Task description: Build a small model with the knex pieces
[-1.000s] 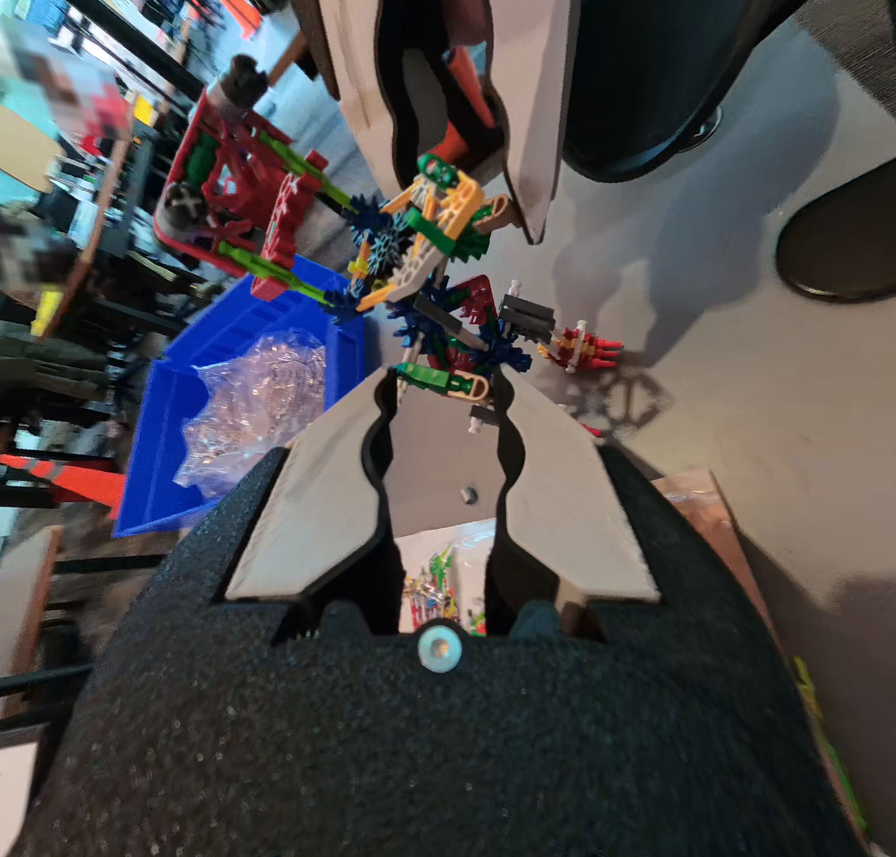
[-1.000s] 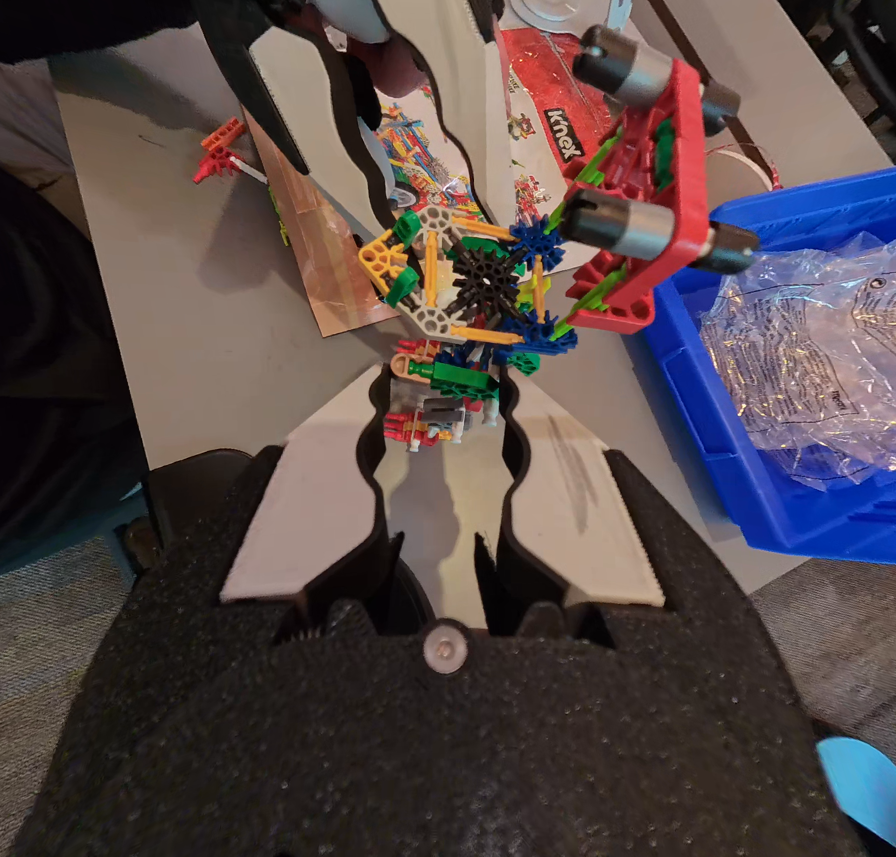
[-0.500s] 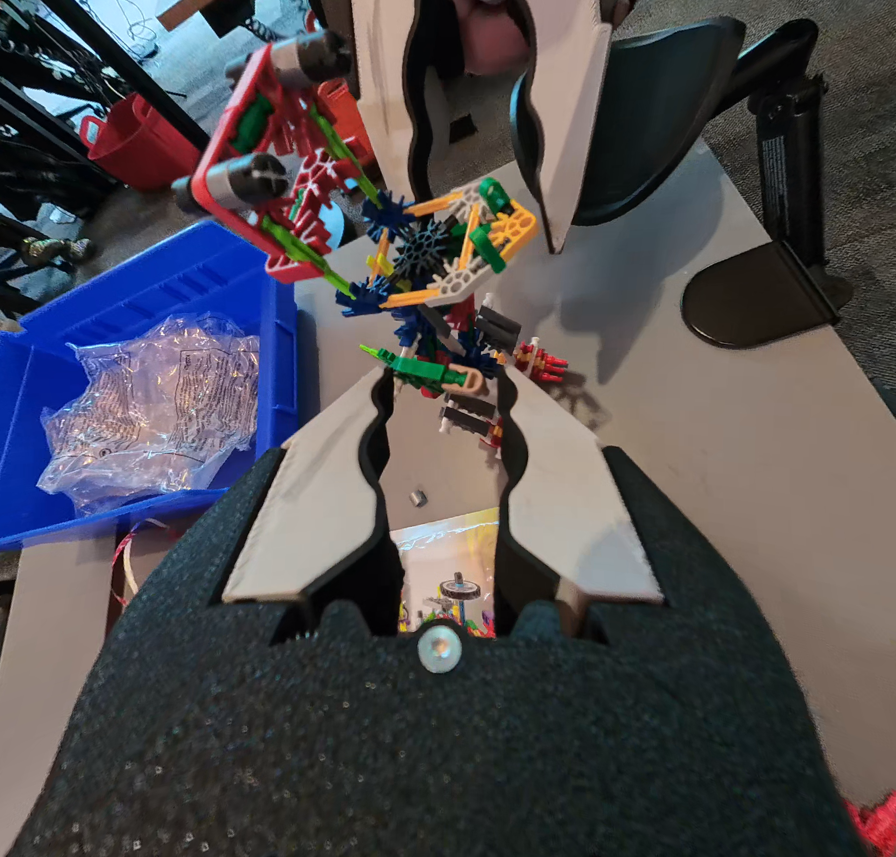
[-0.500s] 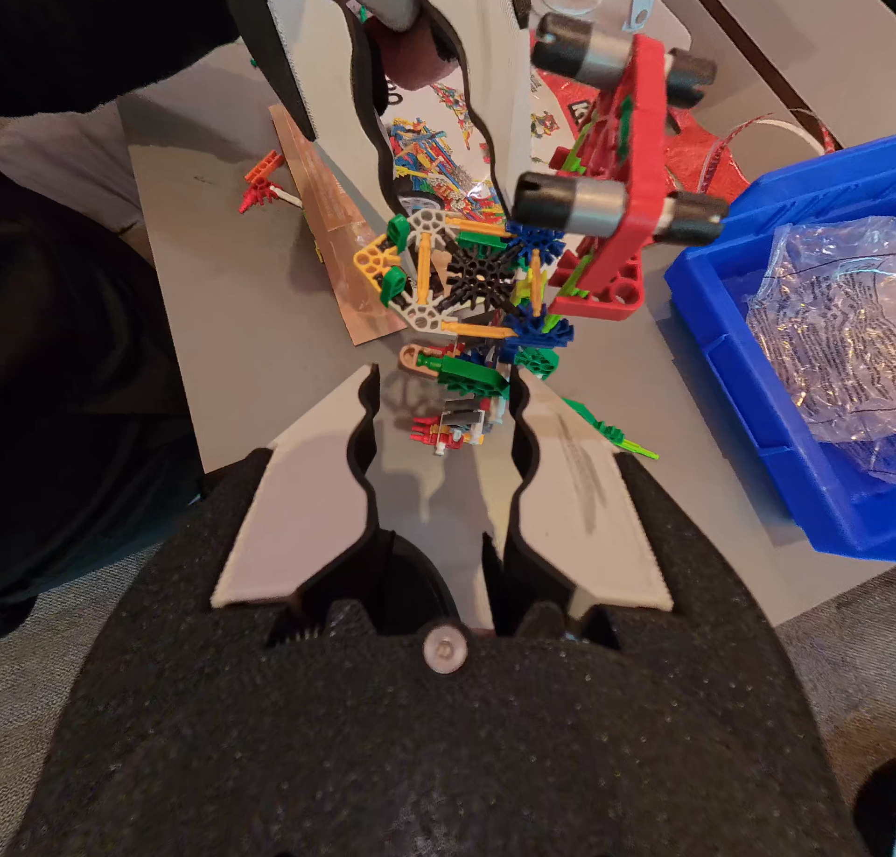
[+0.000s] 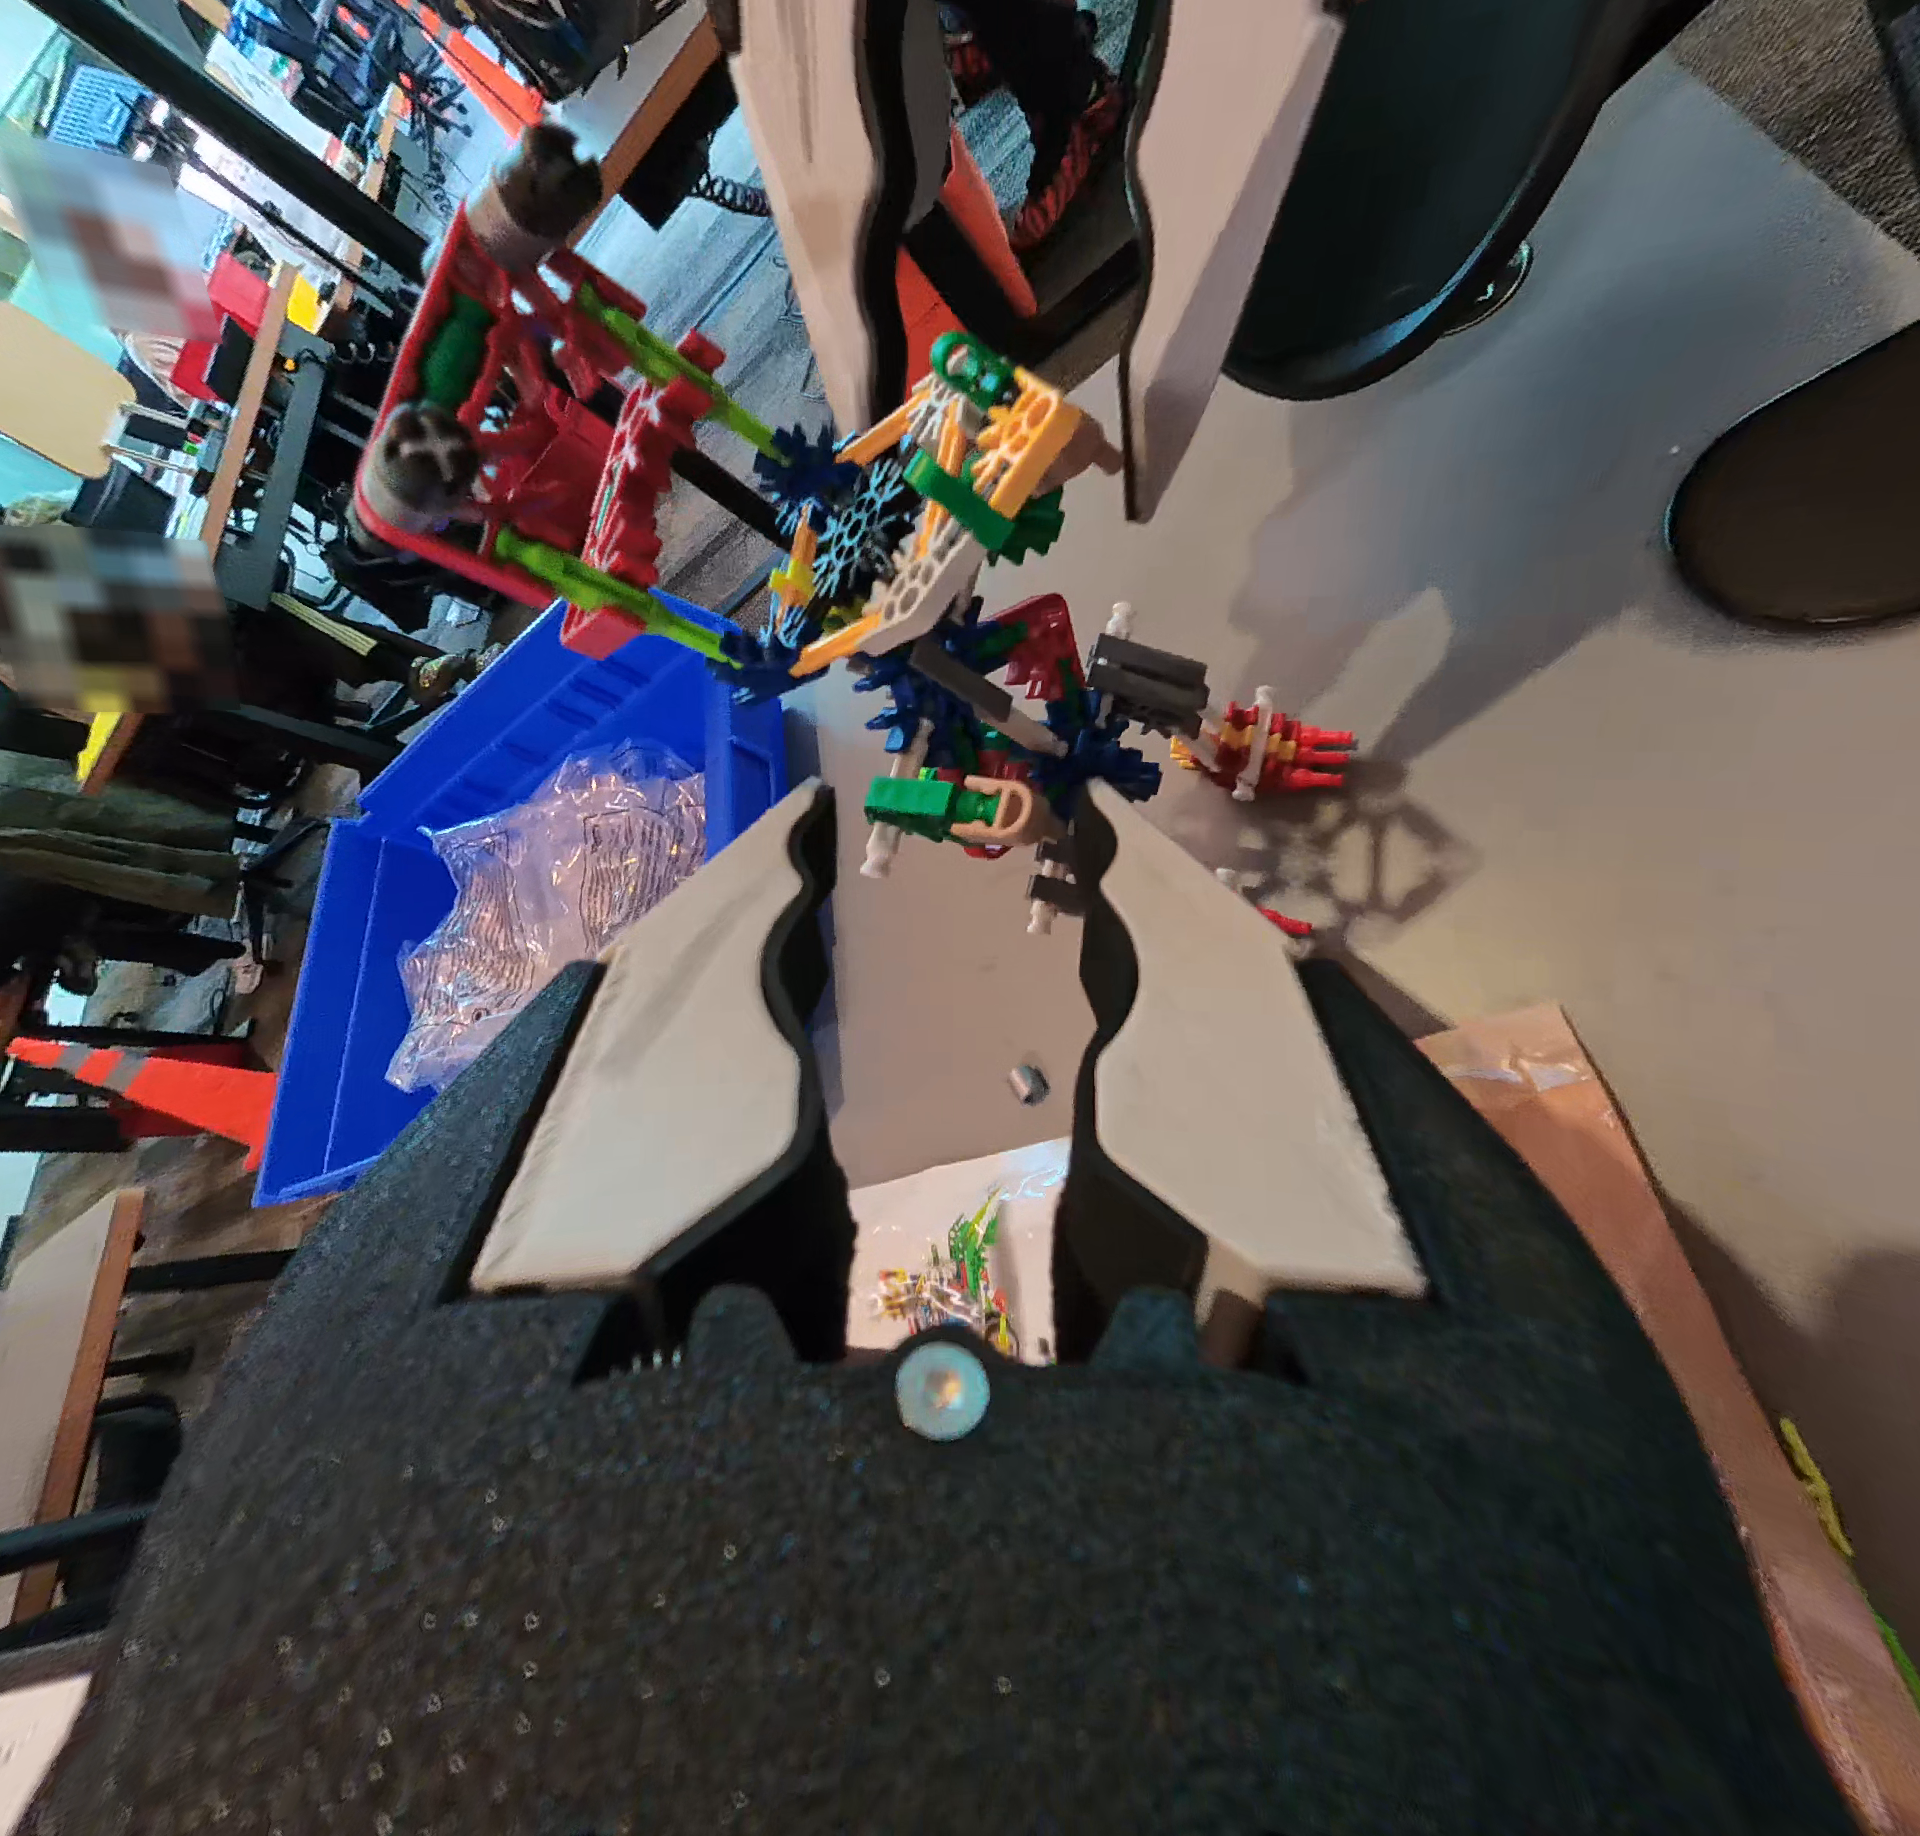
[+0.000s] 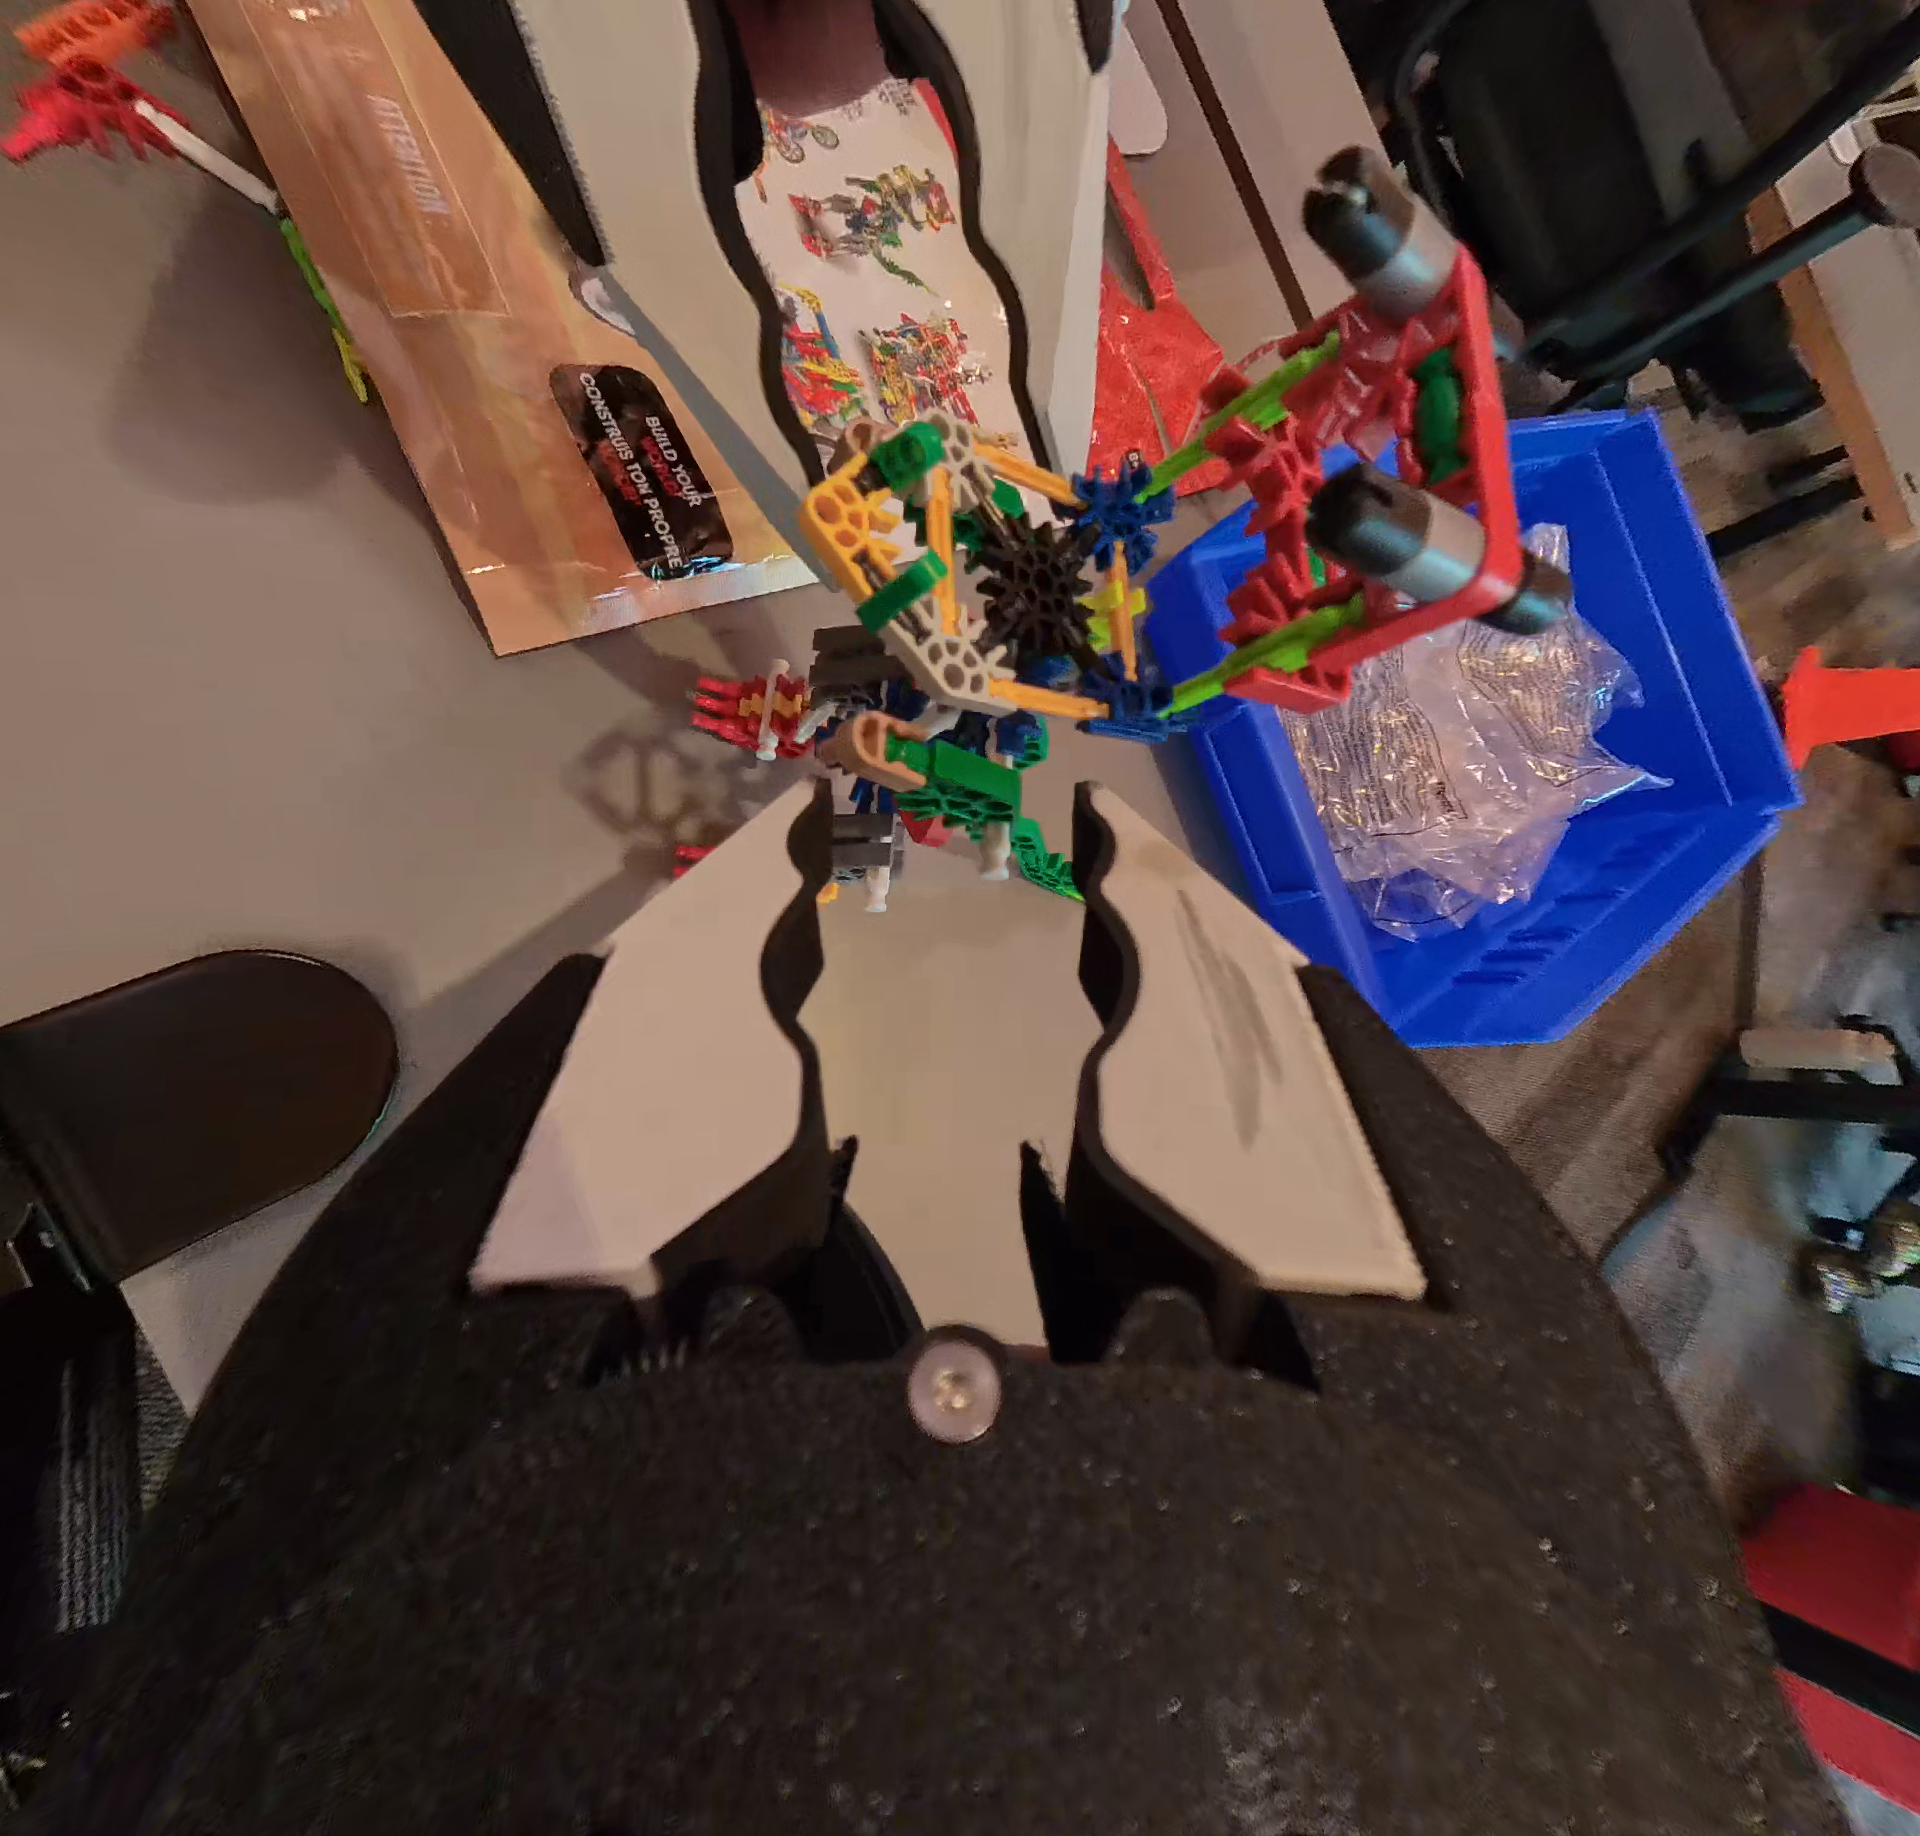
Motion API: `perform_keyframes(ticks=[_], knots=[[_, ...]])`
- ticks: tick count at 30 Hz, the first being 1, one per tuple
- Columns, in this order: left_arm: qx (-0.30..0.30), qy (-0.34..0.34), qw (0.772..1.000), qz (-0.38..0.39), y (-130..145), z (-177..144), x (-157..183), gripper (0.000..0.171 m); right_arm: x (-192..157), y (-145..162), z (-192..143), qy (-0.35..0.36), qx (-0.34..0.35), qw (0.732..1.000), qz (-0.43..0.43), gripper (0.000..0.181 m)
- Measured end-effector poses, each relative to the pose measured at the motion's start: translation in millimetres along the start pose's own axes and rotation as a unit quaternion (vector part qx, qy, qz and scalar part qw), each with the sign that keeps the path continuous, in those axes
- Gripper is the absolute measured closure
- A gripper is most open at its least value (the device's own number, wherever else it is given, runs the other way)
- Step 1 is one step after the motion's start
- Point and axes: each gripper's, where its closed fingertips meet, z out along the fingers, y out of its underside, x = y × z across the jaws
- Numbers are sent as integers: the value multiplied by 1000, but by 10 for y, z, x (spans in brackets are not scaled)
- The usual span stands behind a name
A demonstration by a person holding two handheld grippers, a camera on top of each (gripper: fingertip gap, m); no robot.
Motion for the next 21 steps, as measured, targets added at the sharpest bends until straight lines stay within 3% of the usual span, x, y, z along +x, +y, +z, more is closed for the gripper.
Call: perform_keyframes(ticks=[5,15,21], knots=[[2,15,1000,-13,-34,9,8,135,-17,12,55,-1,-13,1000,-2,151],[2,75,995,-68,-77,-7,6,135,-24,22,43,-59,18,996,68,153],[10,73,994,-75,-98,-25,-29,133,-44,32,31,-75,33,994,72,150]])
